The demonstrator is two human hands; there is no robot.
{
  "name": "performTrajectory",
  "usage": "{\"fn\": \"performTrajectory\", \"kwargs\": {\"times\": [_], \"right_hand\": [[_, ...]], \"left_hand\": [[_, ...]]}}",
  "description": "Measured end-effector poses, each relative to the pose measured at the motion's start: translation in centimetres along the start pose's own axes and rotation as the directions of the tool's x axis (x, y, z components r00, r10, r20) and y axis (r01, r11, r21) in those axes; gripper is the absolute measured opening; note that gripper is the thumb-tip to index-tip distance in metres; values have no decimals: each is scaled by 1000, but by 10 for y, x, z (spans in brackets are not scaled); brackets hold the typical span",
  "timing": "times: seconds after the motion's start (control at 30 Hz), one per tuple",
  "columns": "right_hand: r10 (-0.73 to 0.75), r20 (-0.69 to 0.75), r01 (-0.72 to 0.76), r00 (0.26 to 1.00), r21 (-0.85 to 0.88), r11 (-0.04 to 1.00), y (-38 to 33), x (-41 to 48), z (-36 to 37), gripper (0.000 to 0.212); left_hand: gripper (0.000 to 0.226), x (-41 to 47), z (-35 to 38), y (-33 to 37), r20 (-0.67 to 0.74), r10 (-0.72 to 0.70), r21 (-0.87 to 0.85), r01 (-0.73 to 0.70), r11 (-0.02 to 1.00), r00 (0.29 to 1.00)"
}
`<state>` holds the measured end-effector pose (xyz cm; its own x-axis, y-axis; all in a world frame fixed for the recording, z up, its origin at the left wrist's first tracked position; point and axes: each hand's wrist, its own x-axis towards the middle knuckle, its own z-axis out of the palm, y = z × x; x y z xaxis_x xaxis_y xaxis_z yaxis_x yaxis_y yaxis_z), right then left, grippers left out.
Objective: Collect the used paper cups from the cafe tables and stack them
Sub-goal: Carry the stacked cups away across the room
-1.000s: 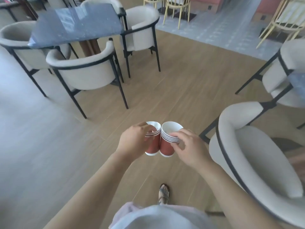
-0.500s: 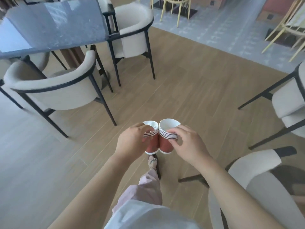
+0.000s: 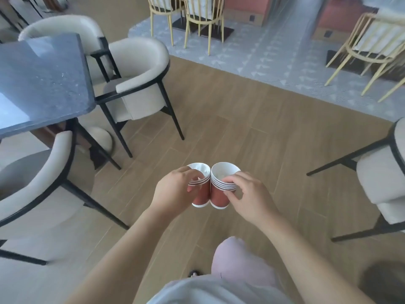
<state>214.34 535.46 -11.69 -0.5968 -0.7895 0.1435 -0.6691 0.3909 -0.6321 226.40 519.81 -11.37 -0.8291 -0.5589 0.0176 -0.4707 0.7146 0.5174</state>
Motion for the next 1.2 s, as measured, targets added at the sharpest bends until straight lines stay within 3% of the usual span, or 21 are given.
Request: {"fn": "performTrajectory", "kwargs": {"times": [0.3, 0.63, 0.83, 1.2], "right_hand": [[-27, 37, 26, 999, 20, 999, 99, 225, -32, 27], [-103, 96, 99, 990, 51, 994, 166, 457, -60, 26], [-159, 126, 154, 979, 42, 987, 185, 601, -39, 25], [-183, 161, 179, 970, 38, 983, 181, 889, -15, 23]], "left_hand": [[26, 244, 16, 10, 16, 18, 27, -18, 999, 1000], [27, 458, 5, 13, -82, -102, -4, 102, 995, 991], [25, 581, -2, -26, -144, -181, -33, 178, 983, 973], [22, 840, -71, -118, -251, -167, -79, 152, 985, 953]]}}
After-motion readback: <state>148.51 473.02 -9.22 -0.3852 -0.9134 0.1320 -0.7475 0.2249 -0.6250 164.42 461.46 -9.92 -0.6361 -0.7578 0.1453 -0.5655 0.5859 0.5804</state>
